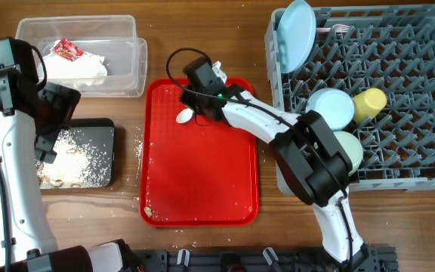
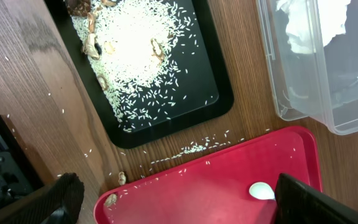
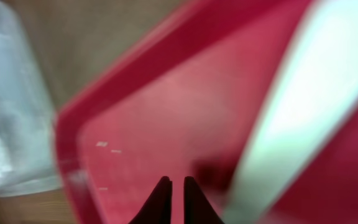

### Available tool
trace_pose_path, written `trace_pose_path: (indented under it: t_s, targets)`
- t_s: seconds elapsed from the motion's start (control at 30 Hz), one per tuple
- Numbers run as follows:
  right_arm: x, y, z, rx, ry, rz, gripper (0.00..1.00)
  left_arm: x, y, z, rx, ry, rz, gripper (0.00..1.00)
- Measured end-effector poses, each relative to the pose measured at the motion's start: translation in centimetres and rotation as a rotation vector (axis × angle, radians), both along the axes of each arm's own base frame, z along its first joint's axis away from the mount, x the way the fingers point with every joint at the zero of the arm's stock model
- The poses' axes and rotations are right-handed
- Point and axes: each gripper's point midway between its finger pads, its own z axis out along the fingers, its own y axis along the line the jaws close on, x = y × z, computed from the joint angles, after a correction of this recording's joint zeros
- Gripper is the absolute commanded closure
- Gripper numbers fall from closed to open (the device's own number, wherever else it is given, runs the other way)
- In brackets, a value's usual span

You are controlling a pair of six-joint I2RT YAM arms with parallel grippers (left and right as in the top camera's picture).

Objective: Sort waste into correct bins and load items into the dishwasher rack
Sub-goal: 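Move the right gripper to the white spoon and grasp it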

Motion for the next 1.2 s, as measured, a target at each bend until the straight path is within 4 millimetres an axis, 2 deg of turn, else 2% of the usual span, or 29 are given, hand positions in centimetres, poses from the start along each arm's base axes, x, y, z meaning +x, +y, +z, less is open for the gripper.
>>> trace_pose_path:
  t_s: [0.1,0.23,0.33,0.43,0.5,0.63,0.7,0.77,0.9,0.97,1.13,1.2]
  targets:
    - [-0.8,-0.5,-0.8,-0.027,0.043,0.002,0.95,0.0,0.0,0.0,0.0,0.0,0.0,0.0]
    - [-2.2,-1.6,-0.9,-0.075,0.116,0.003,0.96,0.0,0.0,0.0,0.0,0.0,0.0,0.0]
    - [-3.8,-4.4,-0.8,-0.146,0.209,-0.014,0.96,0.0,0.0,0.0,0.0,0.0,0.0,0.0]
    - [-4.0,-6.9,-0.5,-0.208,0.225,0.019,0.95,0.0,0.0,0.0,0.0,0.0,0.0,0.0]
    - [-3.5,-8.0,0.6,-0.236,0.189,0.068,0.95,0.0,0.0,0.0,0.0,0.0,0.0,0.0]
    - [-3.2,-8.3,4.6,-0.277,0.059,0.212,0.63,0.0,0.0,0.0,0.0,0.0,0.0,0.0]
    - [-2.9,-8.6,6.7,-0.319,-0.019,0.279,0.6,0.0,0.0,0.0,0.0,0.0,0.0,0.0]
    - [-2.6,-9.3,7.2,-0.374,-0.06,0.318,0.6,0.0,0.0,0.0,0.0,0.0,0.0,0.0]
    - [-2.1,-10.1,7.1,-0.479,-0.116,0.418,0.6,0.0,0.0,0.0,0.0,0.0,0.0,0.0]
    - [-2.0,-10.3,6.2,-0.509,-0.115,0.454,0.6,0.0,0.0,0.0,0.0,0.0,0.0,0.0]
    - [-2.4,-10.3,1.8,-0.55,-0.05,0.528,0.61,0.0,0.0,0.0,0.0,0.0,0.0,0.0]
    - [-2.6,-10.2,0.7,-0.545,-0.03,0.545,0.6,0.0,0.0,0.0,0.0,0.0,0.0,0.0]
